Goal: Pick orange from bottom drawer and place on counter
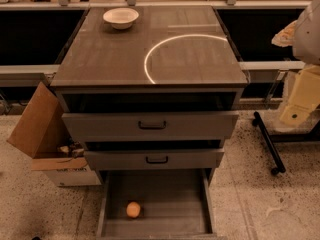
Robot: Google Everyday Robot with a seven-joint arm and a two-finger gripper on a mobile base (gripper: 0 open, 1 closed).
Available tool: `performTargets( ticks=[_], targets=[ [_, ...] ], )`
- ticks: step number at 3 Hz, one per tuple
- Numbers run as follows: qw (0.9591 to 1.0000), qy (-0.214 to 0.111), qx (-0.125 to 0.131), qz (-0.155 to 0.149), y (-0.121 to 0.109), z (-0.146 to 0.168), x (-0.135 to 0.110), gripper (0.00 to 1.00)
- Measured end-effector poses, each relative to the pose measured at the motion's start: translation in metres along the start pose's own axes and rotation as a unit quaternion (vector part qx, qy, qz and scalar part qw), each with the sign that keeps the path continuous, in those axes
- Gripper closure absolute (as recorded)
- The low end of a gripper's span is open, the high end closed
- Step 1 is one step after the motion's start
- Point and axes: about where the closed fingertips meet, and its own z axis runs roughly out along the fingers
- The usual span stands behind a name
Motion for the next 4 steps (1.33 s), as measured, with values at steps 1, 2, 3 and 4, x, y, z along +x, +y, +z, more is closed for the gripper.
performTargets(
  ticks=[1,2,3,4],
  targets=[
    [1.0000,-0.003,0.002,0.000,0.000,0.000,-0.001,0.00],
    [0.9995,-0.028,-0.012,0.012,0.008,0.019,-0.002,0.00],
    [0.9948,-0.083,-0.041,0.043,0.029,0.058,-0.012,0.00],
    [0.9948,-0.083,-0.041,0.043,0.029,0.058,-0.012,0.00]
  ],
)
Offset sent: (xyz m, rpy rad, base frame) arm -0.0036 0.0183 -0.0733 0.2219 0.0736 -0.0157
